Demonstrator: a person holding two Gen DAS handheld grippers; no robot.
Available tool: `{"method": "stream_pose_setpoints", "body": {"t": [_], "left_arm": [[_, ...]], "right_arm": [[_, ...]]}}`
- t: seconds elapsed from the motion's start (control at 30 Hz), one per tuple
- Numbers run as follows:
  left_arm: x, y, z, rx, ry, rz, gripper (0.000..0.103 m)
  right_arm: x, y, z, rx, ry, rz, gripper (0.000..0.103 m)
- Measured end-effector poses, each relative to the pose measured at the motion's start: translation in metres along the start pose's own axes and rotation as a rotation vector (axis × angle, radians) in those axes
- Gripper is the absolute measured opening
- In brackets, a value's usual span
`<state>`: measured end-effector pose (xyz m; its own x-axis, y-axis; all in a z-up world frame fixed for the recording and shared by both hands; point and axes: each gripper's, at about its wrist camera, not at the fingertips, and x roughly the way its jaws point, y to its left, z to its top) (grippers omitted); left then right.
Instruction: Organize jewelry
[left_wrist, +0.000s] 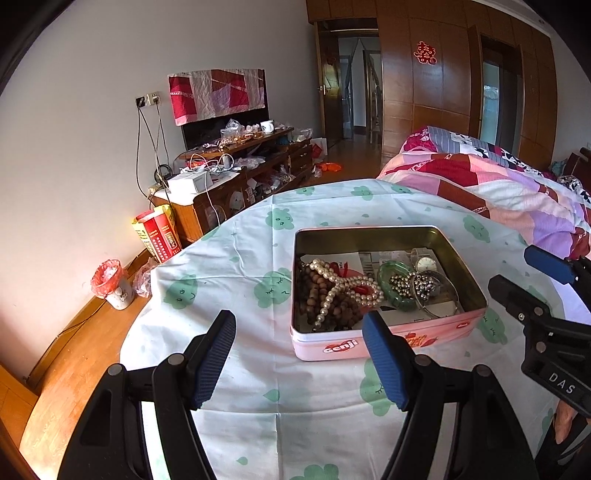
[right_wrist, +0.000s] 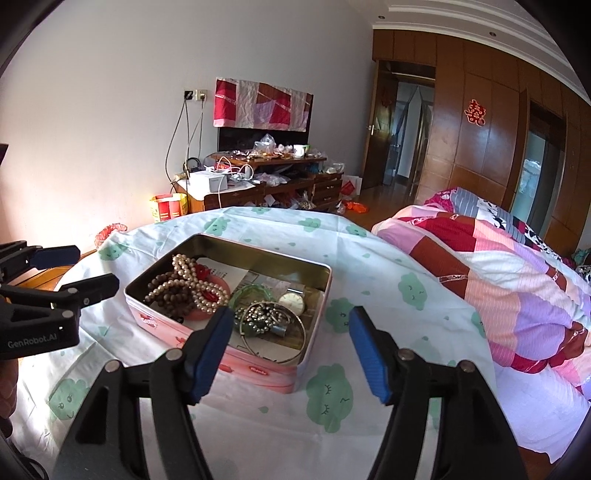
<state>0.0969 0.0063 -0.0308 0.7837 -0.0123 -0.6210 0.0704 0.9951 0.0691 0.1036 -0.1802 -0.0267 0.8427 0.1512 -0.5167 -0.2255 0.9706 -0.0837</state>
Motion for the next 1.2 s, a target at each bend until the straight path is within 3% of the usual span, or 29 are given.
{"method": "stream_pose_setpoints", "body": {"t": [1.2], "left_arm": [[-0.0048,0.0052,0.0011,-0.009,0.004,0.013,0.071]], "right_arm": [[-0.0046,0.0055,0.0002,0.000,-0.005,0.007,0.072]]}}
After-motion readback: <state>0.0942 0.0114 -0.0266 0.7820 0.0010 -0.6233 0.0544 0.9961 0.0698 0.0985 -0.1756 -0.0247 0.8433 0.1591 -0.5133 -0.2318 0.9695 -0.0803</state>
